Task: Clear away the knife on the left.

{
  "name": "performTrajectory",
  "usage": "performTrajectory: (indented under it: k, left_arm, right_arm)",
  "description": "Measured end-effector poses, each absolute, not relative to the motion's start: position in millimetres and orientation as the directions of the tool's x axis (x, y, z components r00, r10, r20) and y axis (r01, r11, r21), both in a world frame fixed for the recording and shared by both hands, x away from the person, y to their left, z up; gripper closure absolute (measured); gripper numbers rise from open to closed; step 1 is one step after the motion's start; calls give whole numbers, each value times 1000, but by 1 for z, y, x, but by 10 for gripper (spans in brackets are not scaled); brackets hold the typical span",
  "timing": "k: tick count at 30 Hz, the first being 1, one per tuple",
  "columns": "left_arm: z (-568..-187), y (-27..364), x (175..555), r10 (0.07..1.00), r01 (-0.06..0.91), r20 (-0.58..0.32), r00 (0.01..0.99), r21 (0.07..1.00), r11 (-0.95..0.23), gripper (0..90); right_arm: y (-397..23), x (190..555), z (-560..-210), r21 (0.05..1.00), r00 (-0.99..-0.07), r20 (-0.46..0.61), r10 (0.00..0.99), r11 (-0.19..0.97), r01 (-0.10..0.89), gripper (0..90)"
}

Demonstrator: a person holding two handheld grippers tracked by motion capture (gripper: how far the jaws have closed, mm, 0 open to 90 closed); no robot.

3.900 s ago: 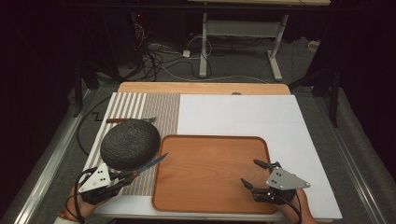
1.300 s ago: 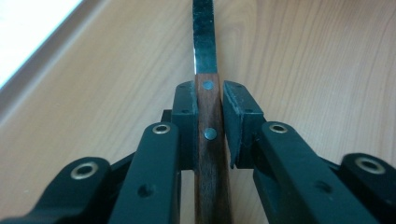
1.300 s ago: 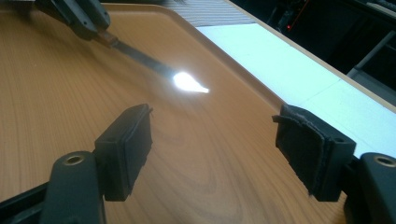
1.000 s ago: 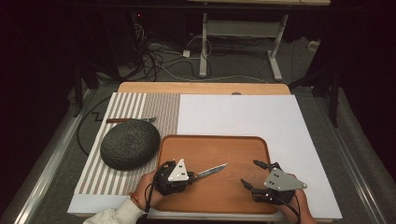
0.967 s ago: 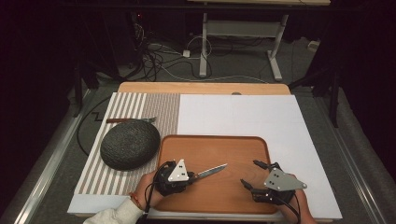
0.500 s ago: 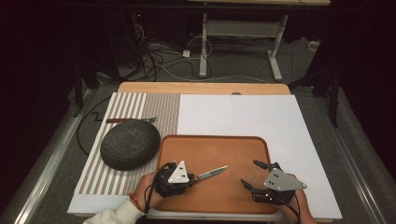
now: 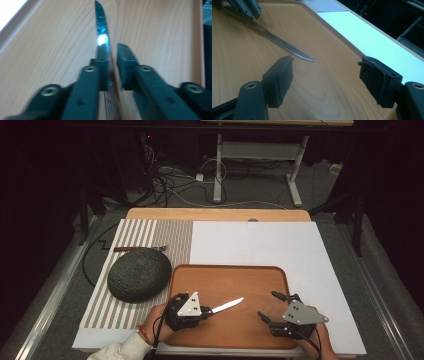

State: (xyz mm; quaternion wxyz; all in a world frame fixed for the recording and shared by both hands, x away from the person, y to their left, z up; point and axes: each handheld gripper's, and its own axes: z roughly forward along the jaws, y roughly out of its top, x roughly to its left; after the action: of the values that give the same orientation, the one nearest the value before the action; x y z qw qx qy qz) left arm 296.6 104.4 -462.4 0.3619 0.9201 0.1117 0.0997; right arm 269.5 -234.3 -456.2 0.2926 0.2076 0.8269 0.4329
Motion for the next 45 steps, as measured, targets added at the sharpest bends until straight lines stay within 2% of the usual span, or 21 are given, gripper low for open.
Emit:
performTrajectory:
  k: [4, 16, 26, 34, 45]
  left_arm:
    - [-460, 101, 300, 254, 103, 118, 960, 695, -712, 869]
    - [-461, 63, 315, 106, -18, 150, 983, 651, -759, 870]
    - [-469, 33, 322, 7, -89, 162, 987, 576, -813, 869]
    - [-468, 31, 327, 22, -81, 175, 984, 562, -823, 868]
    - [-467, 56, 327, 69, -52, 205, 976, 533, -845, 866]
  right_arm:
    - [-234, 269, -457, 837, -741, -303, 599, 539, 93, 272]
    - [-236, 268, -459, 833, -736, -300, 606, 542, 107, 272]
    - [-239, 267, -459, 833, -731, -301, 613, 542, 112, 272]
    - [-239, 267, -459, 833, -733, -301, 611, 542, 109, 272]
    - [-239, 268, -460, 832, -734, -297, 611, 542, 115, 273]
